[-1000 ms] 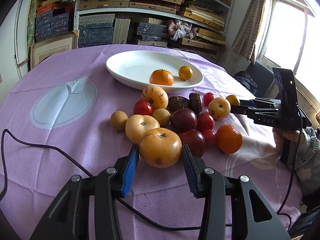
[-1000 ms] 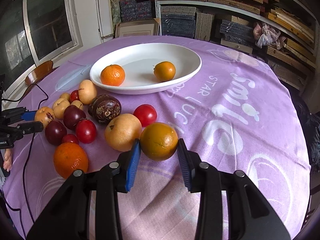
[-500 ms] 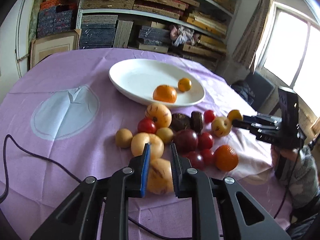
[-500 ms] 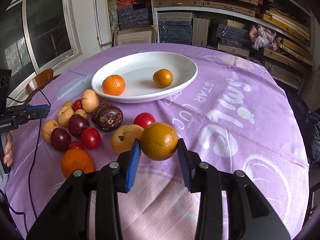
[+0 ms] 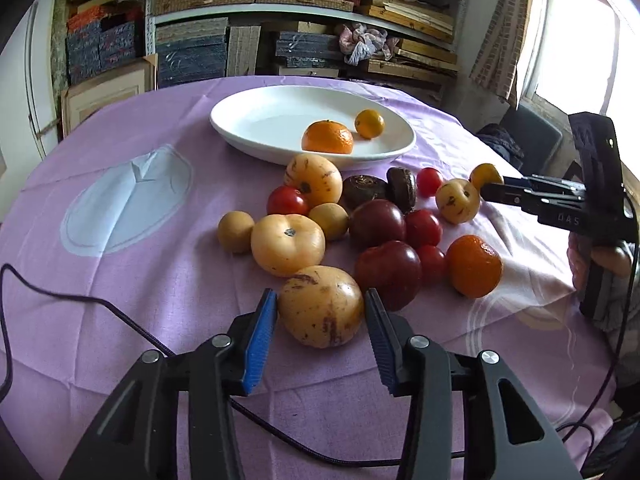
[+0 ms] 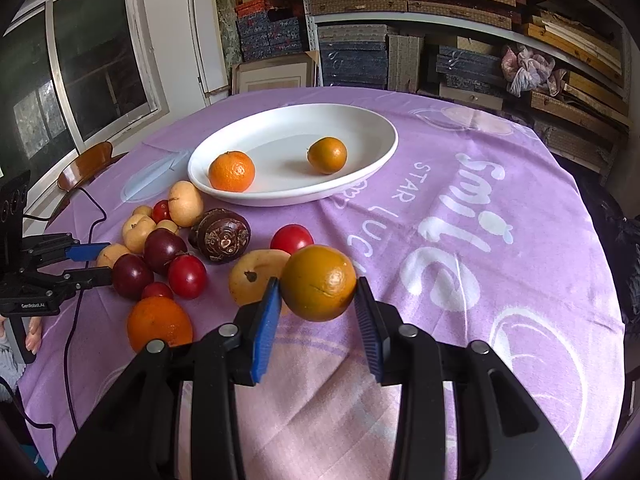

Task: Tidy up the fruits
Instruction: 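Carry both fruits over the white plate and open both tools to release them, then move both tools back to the fruit cluster, left toward a small tan fruit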

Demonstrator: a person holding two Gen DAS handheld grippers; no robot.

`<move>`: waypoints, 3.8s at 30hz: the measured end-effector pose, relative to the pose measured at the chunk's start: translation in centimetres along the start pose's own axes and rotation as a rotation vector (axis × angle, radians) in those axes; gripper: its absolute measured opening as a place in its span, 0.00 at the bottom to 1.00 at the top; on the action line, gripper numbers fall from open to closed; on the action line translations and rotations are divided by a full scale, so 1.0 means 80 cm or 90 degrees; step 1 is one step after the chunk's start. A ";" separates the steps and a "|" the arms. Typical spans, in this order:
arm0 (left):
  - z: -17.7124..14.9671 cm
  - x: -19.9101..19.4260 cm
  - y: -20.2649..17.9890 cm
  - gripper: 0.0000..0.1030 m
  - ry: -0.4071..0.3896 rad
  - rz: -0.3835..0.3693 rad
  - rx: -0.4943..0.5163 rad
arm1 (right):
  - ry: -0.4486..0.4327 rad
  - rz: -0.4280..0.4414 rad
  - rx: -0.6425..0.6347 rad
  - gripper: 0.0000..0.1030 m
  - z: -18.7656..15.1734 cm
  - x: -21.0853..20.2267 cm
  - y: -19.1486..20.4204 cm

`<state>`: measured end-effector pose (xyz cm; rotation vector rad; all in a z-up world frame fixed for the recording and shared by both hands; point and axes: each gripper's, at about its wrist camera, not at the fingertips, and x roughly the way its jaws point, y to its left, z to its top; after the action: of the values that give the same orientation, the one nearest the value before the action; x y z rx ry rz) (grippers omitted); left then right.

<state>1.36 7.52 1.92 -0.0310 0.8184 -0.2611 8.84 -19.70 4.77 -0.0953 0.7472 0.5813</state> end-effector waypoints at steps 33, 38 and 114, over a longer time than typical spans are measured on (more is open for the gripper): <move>0.138 0.012 0.041 0.97 -0.134 0.063 -0.054 | -0.129 -0.010 -0.025 0.96 0.084 0.009 0.024; 0.078 -0.015 0.042 0.97 -0.140 0.087 -0.050 | -0.140 0.018 -0.068 0.96 0.026 -0.033 0.040; 0.046 0.056 0.032 0.36 0.043 0.081 0.127 | -0.050 0.019 -0.009 0.72 -0.003 -0.015 0.019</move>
<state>7.51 8.68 0.87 0.2176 0.8539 -0.2232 7.22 -19.02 5.58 -0.0748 0.6686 0.6152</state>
